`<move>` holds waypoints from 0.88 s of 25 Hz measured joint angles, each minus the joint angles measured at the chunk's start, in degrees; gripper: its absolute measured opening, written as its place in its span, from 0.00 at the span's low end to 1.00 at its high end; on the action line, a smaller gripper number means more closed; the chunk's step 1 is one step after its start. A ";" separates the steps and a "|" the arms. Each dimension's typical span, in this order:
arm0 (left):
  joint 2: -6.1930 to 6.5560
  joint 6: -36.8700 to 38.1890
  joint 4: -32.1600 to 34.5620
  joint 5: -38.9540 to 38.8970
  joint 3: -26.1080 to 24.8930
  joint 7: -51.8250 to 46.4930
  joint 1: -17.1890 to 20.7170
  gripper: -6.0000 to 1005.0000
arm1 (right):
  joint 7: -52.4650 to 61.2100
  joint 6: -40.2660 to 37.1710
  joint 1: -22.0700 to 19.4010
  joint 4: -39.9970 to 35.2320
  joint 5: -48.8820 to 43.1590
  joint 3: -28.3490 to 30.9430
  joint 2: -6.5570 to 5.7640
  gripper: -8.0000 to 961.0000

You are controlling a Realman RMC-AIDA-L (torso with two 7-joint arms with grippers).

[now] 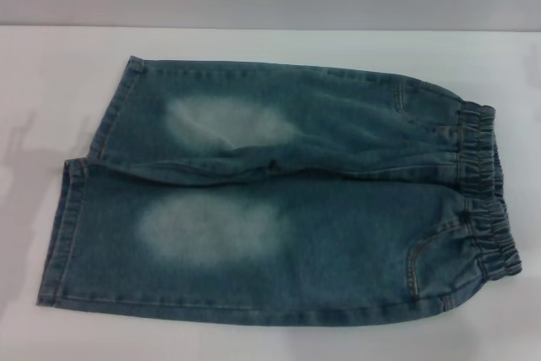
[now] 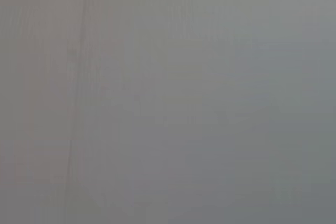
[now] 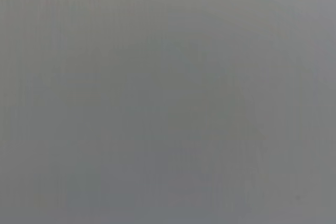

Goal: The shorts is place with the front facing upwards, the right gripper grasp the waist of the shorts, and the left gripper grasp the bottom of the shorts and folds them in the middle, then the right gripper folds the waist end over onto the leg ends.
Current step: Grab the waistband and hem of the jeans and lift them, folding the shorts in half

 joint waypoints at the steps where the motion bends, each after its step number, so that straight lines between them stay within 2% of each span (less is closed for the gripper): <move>1: -0.02 -0.01 -0.06 0.00 -0.02 -0.03 0.12 0.84 | 0.20 0.00 0.00 0.16 0.00 -0.03 0.00 0.57; 13: 0.49 -2.69 -0.22 0.58 0.65 -4.76 0.37 0.83 | 2.49 0.14 -1.81 3.13 -0.50 -0.18 0.16 0.57; 22: 0.78 -3.71 -0.14 0.62 4.94 -10.72 0.44 0.83 | 4.02 0.68 -4.75 4.08 -0.71 -0.26 0.09 0.57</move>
